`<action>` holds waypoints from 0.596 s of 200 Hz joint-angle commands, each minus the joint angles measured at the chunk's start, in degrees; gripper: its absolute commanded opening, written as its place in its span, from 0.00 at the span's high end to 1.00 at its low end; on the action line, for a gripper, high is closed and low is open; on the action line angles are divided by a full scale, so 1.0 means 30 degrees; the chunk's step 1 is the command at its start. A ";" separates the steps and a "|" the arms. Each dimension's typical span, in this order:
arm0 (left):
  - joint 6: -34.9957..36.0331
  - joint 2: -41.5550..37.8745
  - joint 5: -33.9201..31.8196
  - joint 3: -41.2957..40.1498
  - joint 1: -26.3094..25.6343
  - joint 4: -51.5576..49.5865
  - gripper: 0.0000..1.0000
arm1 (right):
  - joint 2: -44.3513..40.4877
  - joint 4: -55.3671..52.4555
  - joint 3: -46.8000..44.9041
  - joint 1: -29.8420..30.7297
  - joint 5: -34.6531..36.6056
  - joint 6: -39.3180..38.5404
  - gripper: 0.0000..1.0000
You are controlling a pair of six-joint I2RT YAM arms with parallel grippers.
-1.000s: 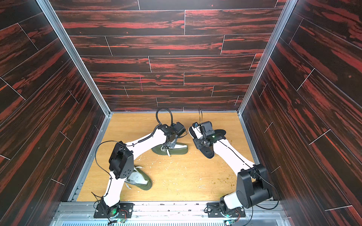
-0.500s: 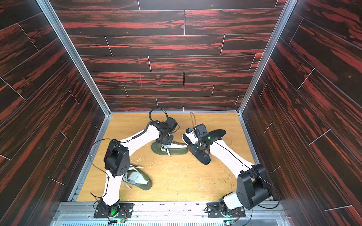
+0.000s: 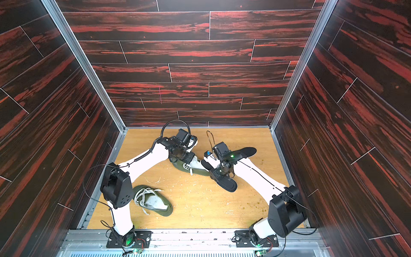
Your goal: Insert the insole into the shoe
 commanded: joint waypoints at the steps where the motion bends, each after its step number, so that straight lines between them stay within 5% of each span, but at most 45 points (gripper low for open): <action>1: 0.2135 -0.1211 0.1643 -0.0025 0.0015 0.0378 1.00 | 0.0701 -0.1049 0.0688 0.0228 -0.1111 -0.0432 0.47; 119: 0.2457 -0.1456 0.3740 -0.0214 0.0073 0.1916 1.00 | 0.2923 -0.2102 0.1664 0.0539 -0.1542 0.0121 0.48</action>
